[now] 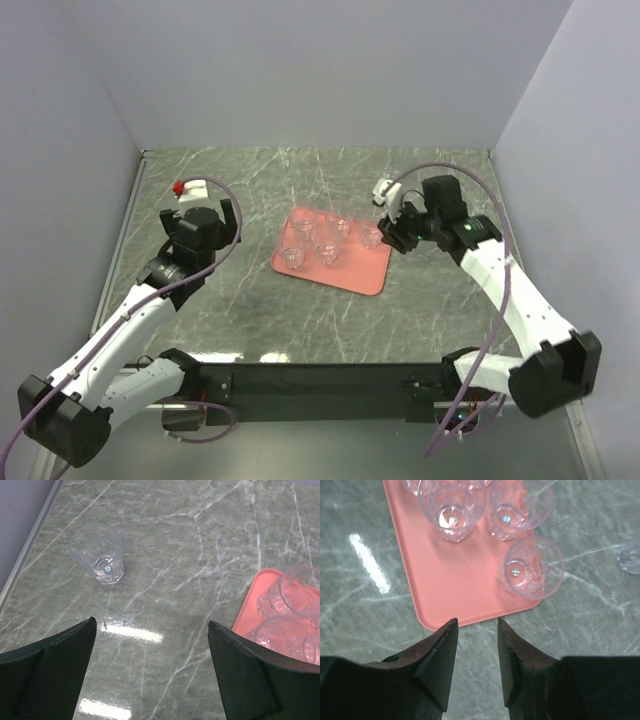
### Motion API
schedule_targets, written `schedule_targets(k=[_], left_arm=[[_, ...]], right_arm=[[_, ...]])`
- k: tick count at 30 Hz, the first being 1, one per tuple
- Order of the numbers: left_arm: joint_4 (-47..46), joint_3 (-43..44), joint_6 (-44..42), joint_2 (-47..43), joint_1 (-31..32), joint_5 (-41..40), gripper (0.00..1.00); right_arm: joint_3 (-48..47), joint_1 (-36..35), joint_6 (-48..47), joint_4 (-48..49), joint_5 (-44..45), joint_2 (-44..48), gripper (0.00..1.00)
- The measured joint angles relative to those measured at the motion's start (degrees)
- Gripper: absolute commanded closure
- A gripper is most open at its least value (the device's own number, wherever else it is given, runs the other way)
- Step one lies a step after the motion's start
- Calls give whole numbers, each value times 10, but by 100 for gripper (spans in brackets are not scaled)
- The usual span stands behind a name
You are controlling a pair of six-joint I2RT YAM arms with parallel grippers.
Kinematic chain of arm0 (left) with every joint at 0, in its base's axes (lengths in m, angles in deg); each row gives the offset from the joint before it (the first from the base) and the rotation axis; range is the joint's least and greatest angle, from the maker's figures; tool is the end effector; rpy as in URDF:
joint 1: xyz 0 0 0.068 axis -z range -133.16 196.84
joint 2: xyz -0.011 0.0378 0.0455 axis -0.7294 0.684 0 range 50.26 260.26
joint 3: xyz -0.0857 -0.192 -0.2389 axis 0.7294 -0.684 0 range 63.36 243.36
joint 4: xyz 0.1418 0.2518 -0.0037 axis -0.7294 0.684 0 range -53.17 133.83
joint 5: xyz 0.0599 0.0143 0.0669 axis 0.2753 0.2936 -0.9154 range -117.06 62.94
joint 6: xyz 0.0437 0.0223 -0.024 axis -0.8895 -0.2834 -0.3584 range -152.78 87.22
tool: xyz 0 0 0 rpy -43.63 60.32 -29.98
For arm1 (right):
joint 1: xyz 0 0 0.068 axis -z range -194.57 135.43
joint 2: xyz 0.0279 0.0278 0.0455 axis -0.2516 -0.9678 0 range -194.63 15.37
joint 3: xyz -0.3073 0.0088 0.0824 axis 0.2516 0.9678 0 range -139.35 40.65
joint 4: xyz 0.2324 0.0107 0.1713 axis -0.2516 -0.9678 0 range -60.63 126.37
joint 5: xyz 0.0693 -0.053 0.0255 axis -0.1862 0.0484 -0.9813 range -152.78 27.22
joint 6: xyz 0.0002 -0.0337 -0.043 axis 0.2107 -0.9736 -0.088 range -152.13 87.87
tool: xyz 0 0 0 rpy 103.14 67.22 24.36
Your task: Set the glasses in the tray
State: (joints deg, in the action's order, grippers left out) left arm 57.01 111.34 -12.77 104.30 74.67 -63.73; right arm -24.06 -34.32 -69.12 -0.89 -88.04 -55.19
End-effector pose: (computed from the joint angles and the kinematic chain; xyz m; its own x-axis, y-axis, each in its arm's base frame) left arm 0.1953 -0.0784 0.3501 -0.3334 -0.1344 -0.9332 -0.2270 0.9721 -0.0589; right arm 0.2522 0.1073 0.3651 -0.1536 -0.6333 -0.7586 -0.8653 0.4569 -0.2062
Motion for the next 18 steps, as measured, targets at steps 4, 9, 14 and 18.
schedule_targets(k=[4,9,14,18], left_arm=[[-7,0,18,1,-52,39,0],[-12,0,39,9,-103,74,1],[-19,0,75,42,-179,134,1],[-20,0,111,71,-254,191,1]], right_arm=[[75,38,27,42,-34,78,50],[162,112,64,73,-82,137,50],[165,171,87,83,-111,145,49],[166,173,88,91,-120,161,49]])
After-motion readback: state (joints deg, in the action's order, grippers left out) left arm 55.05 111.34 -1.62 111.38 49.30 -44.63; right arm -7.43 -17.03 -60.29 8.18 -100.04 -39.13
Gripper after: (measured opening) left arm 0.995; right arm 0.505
